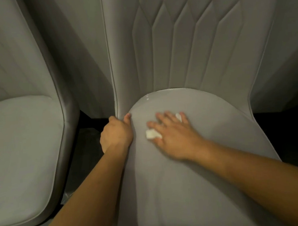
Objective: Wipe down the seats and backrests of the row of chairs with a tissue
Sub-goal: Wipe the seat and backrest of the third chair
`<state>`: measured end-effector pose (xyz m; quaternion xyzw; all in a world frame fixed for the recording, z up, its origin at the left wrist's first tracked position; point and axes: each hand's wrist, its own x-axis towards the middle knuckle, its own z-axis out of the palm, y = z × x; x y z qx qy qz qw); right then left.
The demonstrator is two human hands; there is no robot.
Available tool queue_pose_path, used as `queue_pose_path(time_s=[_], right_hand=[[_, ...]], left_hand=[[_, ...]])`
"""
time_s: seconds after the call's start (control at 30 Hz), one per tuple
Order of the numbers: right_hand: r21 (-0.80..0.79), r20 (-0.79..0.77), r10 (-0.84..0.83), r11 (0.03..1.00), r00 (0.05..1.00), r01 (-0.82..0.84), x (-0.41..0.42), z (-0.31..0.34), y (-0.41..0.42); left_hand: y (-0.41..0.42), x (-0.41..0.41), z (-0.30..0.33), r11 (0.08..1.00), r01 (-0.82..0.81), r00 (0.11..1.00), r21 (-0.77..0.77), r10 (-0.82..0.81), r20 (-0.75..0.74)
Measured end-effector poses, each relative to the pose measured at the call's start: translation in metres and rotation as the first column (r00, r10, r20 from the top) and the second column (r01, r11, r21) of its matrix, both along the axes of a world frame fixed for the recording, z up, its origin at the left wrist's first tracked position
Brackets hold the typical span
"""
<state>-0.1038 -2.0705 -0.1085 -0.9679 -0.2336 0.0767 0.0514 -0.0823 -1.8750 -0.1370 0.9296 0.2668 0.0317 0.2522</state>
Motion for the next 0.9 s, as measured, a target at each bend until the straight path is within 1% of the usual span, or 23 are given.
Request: queue_pose_path(time_s=[0.07, 0.17, 0.23, 0.27, 0.3, 0.33, 0.4, 0.43, 0.5, 0.57, 0.67, 0.73, 0.8, 0.83, 0.9], right_hand=[[0.007, 0.047, -0.137, 0.991, 0.99, 0.137, 0.039, -0.003, -0.001], [0.131, 0.101, -0.377, 0.922, 0.921, 0.363, 0.08, -0.007, -0.002], [0.216, 0.168, -0.487, 0.866, 0.857, 0.45, 0.09, -0.007, 0.004], [0.243, 0.205, -0.511, 0.853, 0.835, 0.462, 0.091, -0.005, 0.009], [0.256, 0.234, -0.499, 0.86, 0.834, 0.442, 0.09, -0.002, 0.014], [0.247, 0.258, -0.445, 0.889, 0.858, 0.386, 0.086, -0.002, 0.021], [0.209, 0.28, -0.282, 0.951, 0.918, 0.229, 0.074, -0.006, 0.035], [0.207, 0.274, -0.221, 0.964, 0.936, 0.167, 0.069, -0.009, 0.04], [0.23, 0.238, -0.154, 0.968, 0.959, 0.098, 0.064, -0.01, 0.046], [0.238, 0.191, -0.083, 0.971, 0.978, 0.036, 0.064, -0.008, 0.047], [0.172, 0.17, 0.056, 0.981, 0.984, -0.086, 0.061, -0.006, 0.044], [0.1, 0.237, 0.082, 0.989, 0.968, -0.108, 0.057, -0.005, 0.039], [0.08, 0.309, 0.047, 0.994, 0.95, -0.075, 0.054, -0.002, 0.032], [0.087, 0.321, 0.036, 0.994, 0.946, -0.067, 0.053, 0.0, 0.03], [0.083, 0.293, 0.054, 0.993, 0.955, -0.081, 0.052, 0.0, 0.028]], left_hand=[[0.003, -0.008, -0.003, 0.999, 0.049, 0.999, 0.008, -0.049, 0.01], [0.007, -0.021, -0.005, 0.994, 0.101, 0.995, 0.034, -0.101, 0.017], [0.007, -0.028, -0.007, 0.99, 0.135, 0.991, 0.033, -0.135, 0.003], [0.006, -0.032, -0.007, 0.987, 0.154, 0.988, 0.042, -0.154, -0.004], [0.005, -0.036, -0.007, 0.983, 0.176, 0.984, 0.055, -0.176, -0.011], [0.003, -0.039, -0.005, 0.979, 0.195, 0.981, 0.065, -0.194, -0.019], [0.0, -0.046, -0.002, 0.971, 0.223, 0.974, 0.09, -0.219, -0.053], [-0.002, -0.051, -0.001, 0.963, 0.243, 0.969, 0.114, -0.236, -0.074], [-0.006, -0.062, -0.002, 0.944, 0.291, 0.955, 0.154, -0.277, -0.104], [-0.008, -0.071, -0.005, 0.934, 0.319, 0.946, 0.16, -0.303, -0.118], [-0.009, -0.078, -0.008, 0.93, 0.331, 0.942, 0.161, -0.316, -0.112], [-0.009, -0.079, -0.008, 0.93, 0.329, 0.944, 0.167, -0.317, -0.092], [-0.01, -0.078, -0.009, 0.931, 0.323, 0.946, 0.172, -0.313, -0.084], [-0.011, -0.078, -0.01, 0.931, 0.32, 0.947, 0.174, -0.31, -0.083], [-0.012, -0.078, -0.01, 0.934, 0.315, 0.949, 0.171, -0.305, -0.082]])
